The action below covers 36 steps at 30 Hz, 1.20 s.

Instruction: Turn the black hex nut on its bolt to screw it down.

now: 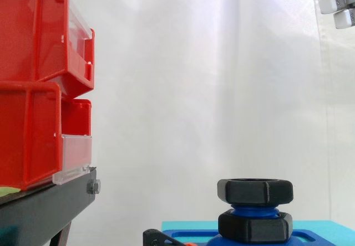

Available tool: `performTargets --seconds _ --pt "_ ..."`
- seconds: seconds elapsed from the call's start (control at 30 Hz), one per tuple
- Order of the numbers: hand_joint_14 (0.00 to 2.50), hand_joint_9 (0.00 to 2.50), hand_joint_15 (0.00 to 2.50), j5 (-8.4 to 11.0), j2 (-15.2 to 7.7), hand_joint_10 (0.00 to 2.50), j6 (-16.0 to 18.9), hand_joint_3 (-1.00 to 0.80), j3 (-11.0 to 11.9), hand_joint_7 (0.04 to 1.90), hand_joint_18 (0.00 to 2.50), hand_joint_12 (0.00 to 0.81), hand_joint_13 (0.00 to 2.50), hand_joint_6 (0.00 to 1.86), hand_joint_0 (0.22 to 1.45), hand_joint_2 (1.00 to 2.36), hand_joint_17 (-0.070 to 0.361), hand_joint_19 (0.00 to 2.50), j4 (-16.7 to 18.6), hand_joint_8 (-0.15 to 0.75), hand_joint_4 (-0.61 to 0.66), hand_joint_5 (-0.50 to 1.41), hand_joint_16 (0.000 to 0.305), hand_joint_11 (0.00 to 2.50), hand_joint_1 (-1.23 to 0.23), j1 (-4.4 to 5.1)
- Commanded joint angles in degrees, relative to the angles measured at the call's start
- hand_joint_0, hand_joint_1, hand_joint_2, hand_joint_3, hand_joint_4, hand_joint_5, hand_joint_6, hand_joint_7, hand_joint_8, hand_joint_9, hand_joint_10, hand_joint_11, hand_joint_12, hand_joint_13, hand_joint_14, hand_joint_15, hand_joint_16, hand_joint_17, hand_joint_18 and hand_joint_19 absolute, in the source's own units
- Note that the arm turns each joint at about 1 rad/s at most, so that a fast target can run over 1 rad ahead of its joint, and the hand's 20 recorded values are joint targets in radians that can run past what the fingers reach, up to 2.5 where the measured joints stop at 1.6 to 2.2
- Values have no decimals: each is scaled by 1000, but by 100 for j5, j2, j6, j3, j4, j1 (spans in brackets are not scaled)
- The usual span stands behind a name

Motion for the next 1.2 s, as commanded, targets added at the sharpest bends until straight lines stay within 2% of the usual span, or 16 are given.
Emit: performTargets --seconds 0.0,0.23,0.33,0.37,0.43,0.53,0.67,0.73,0.77,0.87,0.97,1.0,1.1,1.13,1.17 --pt "0 641 0 127 8 3 9 -500 6 689 437 294 491 502 522 1000 126 176 22 228 165 -180 56 75 -602 40" --pt "0 661 0 197 -10 3 -149 -500 -3 694 461 294 507 502 522 1000 125 200 -57 236 166 -174 56 81 -597 119" --pt "0 636 0 399 -10 3 -342 -500 6 698 470 295 508 502 521 1000 125 202 -48 235 166 -174 55 82 -596 181" --pt "0 626 0 531 -19 1 -500 -500 6 697 470 295 509 502 521 1000 125 202 -40 236 167 -174 55 74 -594 225" --pt "0 557 0 654 -80 0 -676 -500 6 712 474 298 506 502 519 1000 125 213 -5 231 165 -175 55 58 -592 286" --pt "0 524 0 698 -186 0 -834 -500 6 733 470 299 501 502 518 1000 125 223 66 232 164 -176 56 50 -592 330" --pt "0 521 0 707 -467 2 -949 -500 15 798 469 301 496 503 518 1000 125 222 294 235 165 -164 56 60 -591 409" --pt "0 518 0 724 -634 0 -993 -500 76 837 469 300 492 503 517 1000 125 223 444 233 172 -158 56 53 -590 436" --pt "0 516 0 724 -731 2 -1063 -500 208 839 469 301 492 503 517 1000 125 224 496 234 175 -157 55 54 -590 462" --pt "0 525 0 716 -880 0 -1177 -500 375 873 469 300 493 503 515 1000 125 229 461 237 184 -153 56 61 -588 471" --pt "0 525 0 698 -1205 0 -1450 -500 656 884 468 300 491 503 516 1000 125 229 294 237 189 -150 56 63 -586 480" --pt "0 525 0 689 -1328 0 -1520 -500 683 886 469 299 490 503 515 1000 125 230 277 238 188 -147 56 58 -585 480" --pt "0 525 0 681 -1407 1 -1590 -500 691 904 468 300 491 503 513 1000 125 232 303 237 195 -143 56 63 -580 480" --pt "0 527 0 681 -1451 0 -1678 -500 691 906 468 300 491 503 513 1000 125 229 338 240 192 -141 56 56 -579 488" --pt "0 527 0 681 -1495 0 -1915 -500 700 909 470 301 491 503 513 1000 126 229 452 240 192 -141 56 57 -579 497"
